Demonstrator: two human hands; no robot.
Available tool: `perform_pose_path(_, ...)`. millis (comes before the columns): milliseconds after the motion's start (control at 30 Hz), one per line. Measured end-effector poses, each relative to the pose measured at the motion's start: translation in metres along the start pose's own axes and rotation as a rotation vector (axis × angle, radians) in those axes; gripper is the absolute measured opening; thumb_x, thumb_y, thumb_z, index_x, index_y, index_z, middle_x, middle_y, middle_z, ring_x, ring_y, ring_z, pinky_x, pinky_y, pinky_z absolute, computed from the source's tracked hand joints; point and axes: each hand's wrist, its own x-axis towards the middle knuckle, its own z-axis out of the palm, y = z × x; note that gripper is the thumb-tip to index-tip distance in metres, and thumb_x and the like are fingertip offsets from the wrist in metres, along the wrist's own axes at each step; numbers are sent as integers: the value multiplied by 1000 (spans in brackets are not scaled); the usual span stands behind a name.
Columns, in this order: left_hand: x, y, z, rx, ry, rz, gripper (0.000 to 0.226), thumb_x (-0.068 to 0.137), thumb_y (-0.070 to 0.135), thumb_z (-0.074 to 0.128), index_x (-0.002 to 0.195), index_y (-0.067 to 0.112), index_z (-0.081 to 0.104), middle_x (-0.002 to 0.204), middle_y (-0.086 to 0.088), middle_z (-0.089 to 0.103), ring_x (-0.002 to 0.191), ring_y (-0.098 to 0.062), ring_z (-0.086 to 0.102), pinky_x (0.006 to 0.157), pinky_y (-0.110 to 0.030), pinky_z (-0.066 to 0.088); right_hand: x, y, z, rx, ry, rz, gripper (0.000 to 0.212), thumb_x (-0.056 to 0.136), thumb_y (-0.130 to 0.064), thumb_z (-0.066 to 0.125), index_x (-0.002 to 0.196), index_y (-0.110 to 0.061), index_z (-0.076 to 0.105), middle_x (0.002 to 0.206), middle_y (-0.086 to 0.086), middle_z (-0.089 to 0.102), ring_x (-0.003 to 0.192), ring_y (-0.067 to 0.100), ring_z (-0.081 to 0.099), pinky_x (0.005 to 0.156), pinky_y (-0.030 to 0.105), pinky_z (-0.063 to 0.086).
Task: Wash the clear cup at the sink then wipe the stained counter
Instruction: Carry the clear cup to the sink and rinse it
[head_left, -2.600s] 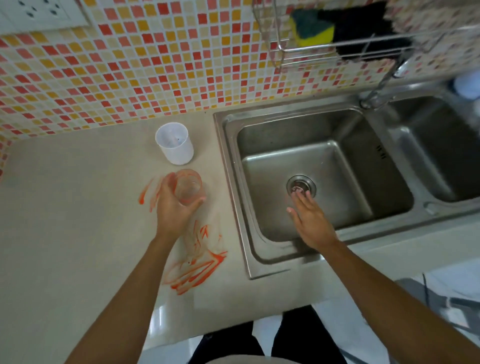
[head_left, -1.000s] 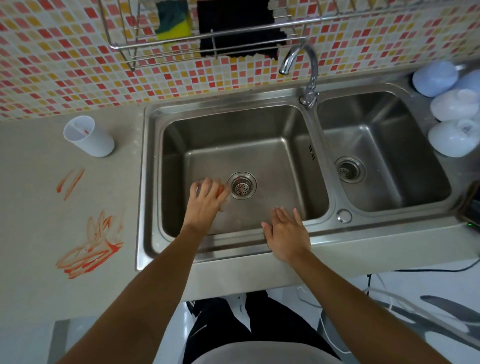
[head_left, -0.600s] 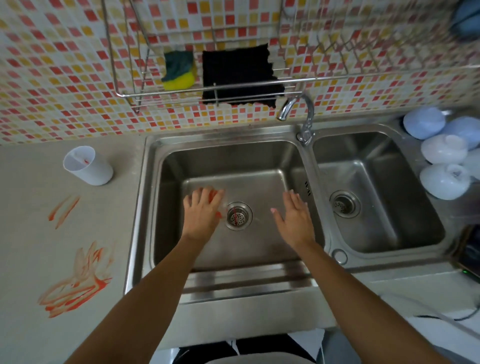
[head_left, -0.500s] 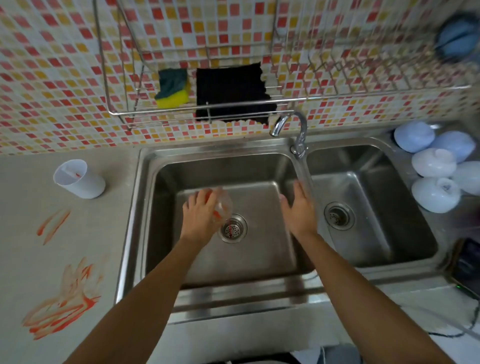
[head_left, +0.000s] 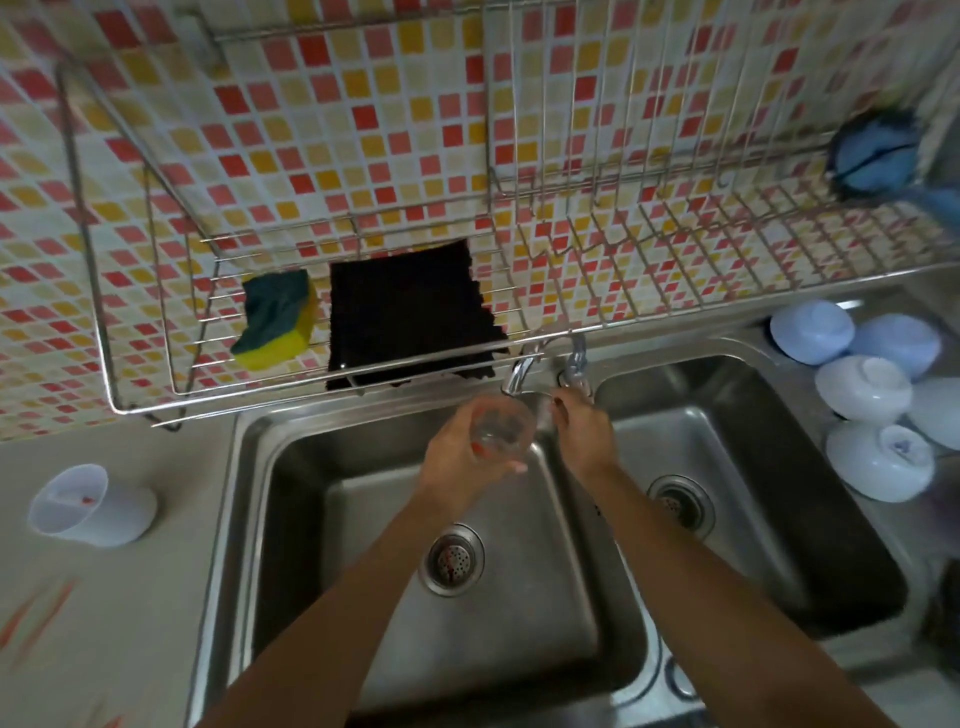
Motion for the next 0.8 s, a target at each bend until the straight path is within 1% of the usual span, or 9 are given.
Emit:
perform_pose_path(100,8,8,4,33,9,-28,73,57,22,93,115,37,51,96,27,62,72,17,62,68,0,43,2,3,9,-18,32,-20,20,97,-13,51,111,-21,61,94,9,66,75,26,67,72,43,60)
perform_pose_path(167,11,8,6,44,18,-47,73,56,26,93,113,38,51,97,25,61,72,19,59,69,-1,44,3,5,12,-21,34,-24,18,96,-12,52,108,-20,62,91,7,66,72,24,67,68,40,60)
perform_pose_path(233,12,6,9,53,14,-50,72,55,29,93,114,35,51,99,23,62,74,16,60,75,-9,49,3,6,10,-37,20,-33,17,95,-9,54,107,-18,62,90,6,66,73,24,67,69,39,60)
perform_pose_path(300,10,2,13,56,5,-54,79,54,33,93,122,27,52,104,17,65,79,10,63,79,-17,53,4,9,8,-52,5,-63,18,94,-8,57,108,-17,62,93,7,67,76,24,67,71,37,60)
perform_pose_path(433,3,2,22,55,23,-36,78,55,32,92,123,29,52,105,15,67,91,10,62,78,-5,46,6,14,1,-15,-20,-137,16,95,-11,55,107,-12,65,102,10,68,84,28,66,76,37,56)
perform_pose_path(500,0,3,19,33,55,-41,73,58,28,91,118,31,52,104,20,64,88,17,59,74,0,43,8,14,0,-18,-32,-147,15,94,-10,55,105,-10,65,101,11,68,85,28,66,78,40,56)
perform_pose_path(567,-4,2,18,26,22,-33,71,58,24,91,116,32,51,103,22,63,88,17,59,74,-1,43,8,14,-1,-21,-42,-144,12,94,-11,56,103,-10,64,100,10,68,84,26,65,79,41,57)
perform_pose_path(667,-14,0,24,63,-61,-17,77,57,25,92,124,32,54,104,19,66,93,9,61,76,-3,44,9,15,-1,-14,-38,-152,11,94,-13,56,100,-10,64,98,10,67,84,26,65,76,41,55)
perform_pose_path(800,-6,5,24,37,23,-47,69,59,24,91,118,25,55,87,19,61,76,16,57,66,1,40,10,16,-2,-12,-45,-166,9,92,-11,58,99,-10,65,98,10,69,84,27,66,76,42,56)
